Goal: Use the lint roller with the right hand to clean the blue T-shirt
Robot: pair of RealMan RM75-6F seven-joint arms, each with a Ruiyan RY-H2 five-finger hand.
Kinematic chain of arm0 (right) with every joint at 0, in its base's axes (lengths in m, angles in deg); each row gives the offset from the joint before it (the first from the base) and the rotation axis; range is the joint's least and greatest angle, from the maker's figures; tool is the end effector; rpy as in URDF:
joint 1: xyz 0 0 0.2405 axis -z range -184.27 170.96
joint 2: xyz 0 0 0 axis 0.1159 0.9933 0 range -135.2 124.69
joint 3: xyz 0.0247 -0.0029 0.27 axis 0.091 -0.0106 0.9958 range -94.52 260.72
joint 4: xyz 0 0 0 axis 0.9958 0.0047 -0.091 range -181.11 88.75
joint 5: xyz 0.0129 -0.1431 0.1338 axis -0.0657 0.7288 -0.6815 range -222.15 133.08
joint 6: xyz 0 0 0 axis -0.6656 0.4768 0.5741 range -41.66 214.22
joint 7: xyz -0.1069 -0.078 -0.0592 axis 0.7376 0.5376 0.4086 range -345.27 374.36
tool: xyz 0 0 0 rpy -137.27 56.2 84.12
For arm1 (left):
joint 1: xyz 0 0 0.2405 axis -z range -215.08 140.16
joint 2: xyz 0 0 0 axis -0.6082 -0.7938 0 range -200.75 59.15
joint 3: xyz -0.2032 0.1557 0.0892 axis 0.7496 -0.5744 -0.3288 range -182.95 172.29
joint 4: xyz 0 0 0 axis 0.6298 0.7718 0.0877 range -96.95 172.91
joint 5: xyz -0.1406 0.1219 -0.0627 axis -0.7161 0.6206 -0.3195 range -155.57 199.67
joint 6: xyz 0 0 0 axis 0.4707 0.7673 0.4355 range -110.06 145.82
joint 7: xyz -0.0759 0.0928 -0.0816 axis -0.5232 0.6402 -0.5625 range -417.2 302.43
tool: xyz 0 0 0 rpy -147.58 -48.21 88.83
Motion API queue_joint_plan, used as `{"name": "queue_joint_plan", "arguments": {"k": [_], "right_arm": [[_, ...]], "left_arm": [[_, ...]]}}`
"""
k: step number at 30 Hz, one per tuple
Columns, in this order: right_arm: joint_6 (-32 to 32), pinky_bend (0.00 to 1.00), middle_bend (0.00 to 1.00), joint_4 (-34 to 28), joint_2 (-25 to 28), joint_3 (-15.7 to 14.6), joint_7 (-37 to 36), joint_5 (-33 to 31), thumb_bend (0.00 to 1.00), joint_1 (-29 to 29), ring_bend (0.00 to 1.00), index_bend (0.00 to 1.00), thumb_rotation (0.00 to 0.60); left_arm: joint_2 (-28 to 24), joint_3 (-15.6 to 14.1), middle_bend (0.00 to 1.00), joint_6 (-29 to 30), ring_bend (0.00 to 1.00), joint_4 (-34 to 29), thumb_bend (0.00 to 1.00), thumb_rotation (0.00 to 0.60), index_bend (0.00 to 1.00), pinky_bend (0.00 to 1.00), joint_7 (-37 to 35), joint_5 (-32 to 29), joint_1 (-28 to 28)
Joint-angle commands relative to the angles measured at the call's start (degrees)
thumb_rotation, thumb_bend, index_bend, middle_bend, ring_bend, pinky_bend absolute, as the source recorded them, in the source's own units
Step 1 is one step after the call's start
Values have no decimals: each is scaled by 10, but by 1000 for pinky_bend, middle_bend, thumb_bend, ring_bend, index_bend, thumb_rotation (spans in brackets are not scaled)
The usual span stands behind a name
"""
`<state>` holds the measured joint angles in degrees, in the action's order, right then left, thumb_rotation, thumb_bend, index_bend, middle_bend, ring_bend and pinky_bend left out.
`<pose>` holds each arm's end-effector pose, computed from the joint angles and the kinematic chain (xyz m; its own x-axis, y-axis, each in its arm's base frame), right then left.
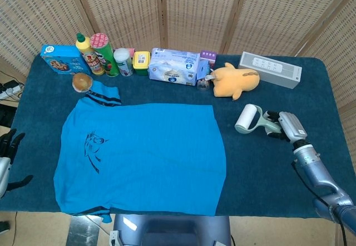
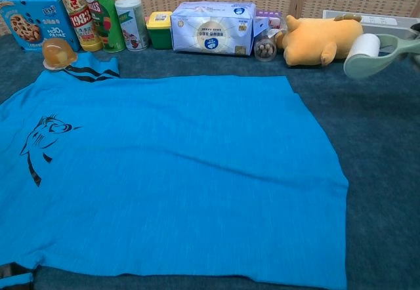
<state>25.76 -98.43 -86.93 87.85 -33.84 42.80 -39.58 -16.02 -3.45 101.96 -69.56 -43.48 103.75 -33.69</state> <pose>-0.3115 -0.3719 0.1094 0.0248 -0.2392 0.9707 -0.9842 -0.1758 -0.0182 -0.2923 0.1691 0.2058 0.5138 0.0678 0.8552 0.8538 0.0574 -0.5175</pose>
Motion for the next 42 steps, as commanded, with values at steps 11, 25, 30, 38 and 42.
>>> {"name": "queue_joint_plan", "arguments": {"k": [11,25,30,38,42], "right_arm": [[42,1000,704,-150,28,23,193,11,1000,-73,900,623,600],[190,1000,705,-243,8,31,386,-51,1000,-152,905,653,600],[226,1000,705,-273,0,49,470,-106,1000,-181,905,658,600],[254,1000,705,-289,-18,55,613,-208,1000,-223,907,662,600],[246,1000,705,-289,-27,39,695,-279,1000,-240,907,663,600]], "left_arm": [[-3,-2,0,0,0,3,115,600,0,90,-9,3,-1],[-4,-3,0,-7,0,3,115,600,0,90,-8,0,3],[-3,-2,0,-8,0,3,116,600,0,90,-5,-3,4],[-7,-3,0,-7,0,3,116,600,0,90,-16,0,3],[-12,-5,0,-6,0,6,115,600,0,90,-29,8,2]]}}
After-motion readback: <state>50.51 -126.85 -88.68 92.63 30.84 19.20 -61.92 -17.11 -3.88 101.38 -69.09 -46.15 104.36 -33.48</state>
